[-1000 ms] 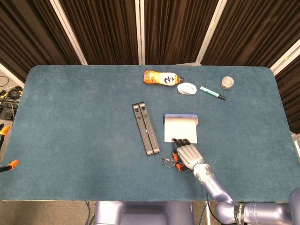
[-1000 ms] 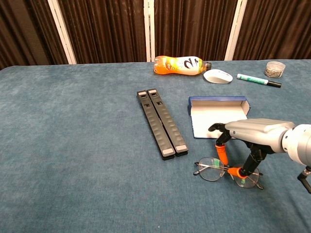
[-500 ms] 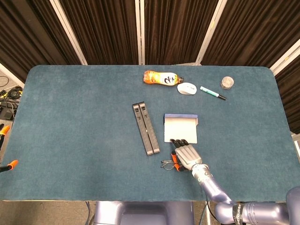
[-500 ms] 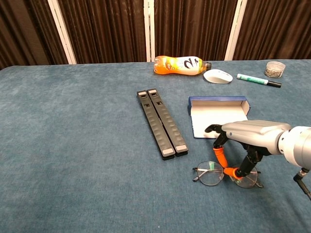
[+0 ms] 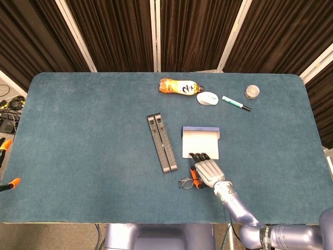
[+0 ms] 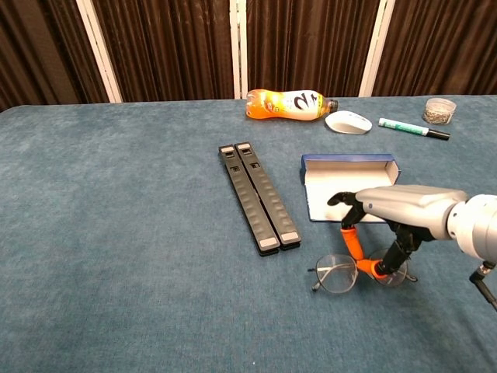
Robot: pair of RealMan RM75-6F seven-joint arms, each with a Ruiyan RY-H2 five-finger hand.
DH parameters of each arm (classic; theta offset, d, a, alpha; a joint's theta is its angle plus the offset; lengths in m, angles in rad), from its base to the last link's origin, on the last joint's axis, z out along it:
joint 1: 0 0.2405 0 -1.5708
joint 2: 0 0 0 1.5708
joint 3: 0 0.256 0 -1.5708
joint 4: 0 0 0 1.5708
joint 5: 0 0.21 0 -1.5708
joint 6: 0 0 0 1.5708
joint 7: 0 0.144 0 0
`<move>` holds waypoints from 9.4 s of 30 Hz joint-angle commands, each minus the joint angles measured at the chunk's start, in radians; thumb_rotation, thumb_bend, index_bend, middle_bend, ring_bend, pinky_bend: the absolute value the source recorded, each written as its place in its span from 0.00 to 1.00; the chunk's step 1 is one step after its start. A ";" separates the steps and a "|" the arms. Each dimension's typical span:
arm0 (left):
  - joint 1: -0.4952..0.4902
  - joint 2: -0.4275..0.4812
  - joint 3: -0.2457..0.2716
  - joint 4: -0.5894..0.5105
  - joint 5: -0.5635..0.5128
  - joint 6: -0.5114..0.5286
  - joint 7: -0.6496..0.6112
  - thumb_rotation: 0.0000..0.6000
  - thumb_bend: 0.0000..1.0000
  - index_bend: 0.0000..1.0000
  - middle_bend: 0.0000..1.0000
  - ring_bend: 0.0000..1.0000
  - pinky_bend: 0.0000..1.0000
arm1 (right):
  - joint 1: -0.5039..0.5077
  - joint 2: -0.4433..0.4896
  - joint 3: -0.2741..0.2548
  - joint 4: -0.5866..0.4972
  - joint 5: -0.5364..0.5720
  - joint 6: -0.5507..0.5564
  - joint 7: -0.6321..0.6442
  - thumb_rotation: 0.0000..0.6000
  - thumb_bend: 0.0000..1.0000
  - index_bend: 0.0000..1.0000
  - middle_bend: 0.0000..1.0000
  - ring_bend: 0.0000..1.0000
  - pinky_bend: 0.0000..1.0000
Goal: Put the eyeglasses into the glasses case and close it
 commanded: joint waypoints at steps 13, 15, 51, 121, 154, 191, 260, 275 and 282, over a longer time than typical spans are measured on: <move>-0.011 -0.013 -0.008 0.029 -0.005 -0.010 -0.017 1.00 0.00 0.00 0.00 0.00 0.00 | 0.073 -0.005 0.125 0.124 0.027 -0.010 0.030 1.00 0.37 0.64 0.03 0.00 0.00; -0.012 -0.016 -0.009 0.032 -0.002 -0.008 -0.018 1.00 0.00 0.00 0.00 0.00 0.00 | 0.085 -0.015 0.137 0.162 0.028 -0.021 0.037 1.00 0.37 0.64 0.02 0.00 0.00; -0.030 -0.032 -0.026 0.055 -0.069 -0.056 -0.005 1.00 0.00 0.00 0.00 0.00 0.00 | 0.177 -0.239 0.189 0.706 0.016 -0.157 0.130 1.00 0.38 0.51 0.00 0.00 0.00; -0.023 -0.041 -0.015 0.044 -0.045 -0.018 0.035 1.00 0.00 0.00 0.00 0.00 0.00 | 0.006 -0.072 0.093 0.398 -0.261 0.049 0.112 1.00 0.15 0.13 0.00 0.00 0.00; -0.023 -0.044 -0.016 0.038 -0.046 -0.019 0.048 1.00 0.00 0.00 0.00 0.00 0.00 | -0.021 -0.224 0.042 0.607 -0.369 0.025 0.162 1.00 0.19 0.32 0.00 0.00 0.00; -0.026 -0.050 -0.017 0.041 -0.054 -0.028 0.061 1.00 0.00 0.00 0.00 0.00 0.00 | -0.020 -0.245 0.065 0.656 -0.394 0.006 0.177 1.00 0.40 0.41 0.00 0.00 0.00; -0.029 -0.049 -0.008 0.031 -0.040 -0.033 0.063 1.00 0.00 0.00 0.00 0.00 0.00 | -0.066 0.083 -0.044 0.336 -0.592 0.044 0.110 1.00 0.44 0.68 0.03 0.00 0.00; -0.030 -0.049 -0.008 0.031 -0.044 -0.037 0.061 1.00 0.00 0.00 0.00 0.00 0.00 | -0.058 0.034 -0.013 0.369 -0.535 0.022 0.052 1.00 0.42 0.35 0.01 0.00 0.00; -0.031 -0.052 -0.008 0.033 -0.046 -0.038 0.068 1.00 0.00 0.00 0.00 0.00 0.00 | -0.065 -0.018 0.008 0.421 -0.539 0.071 0.061 1.00 0.12 0.07 0.00 0.00 0.00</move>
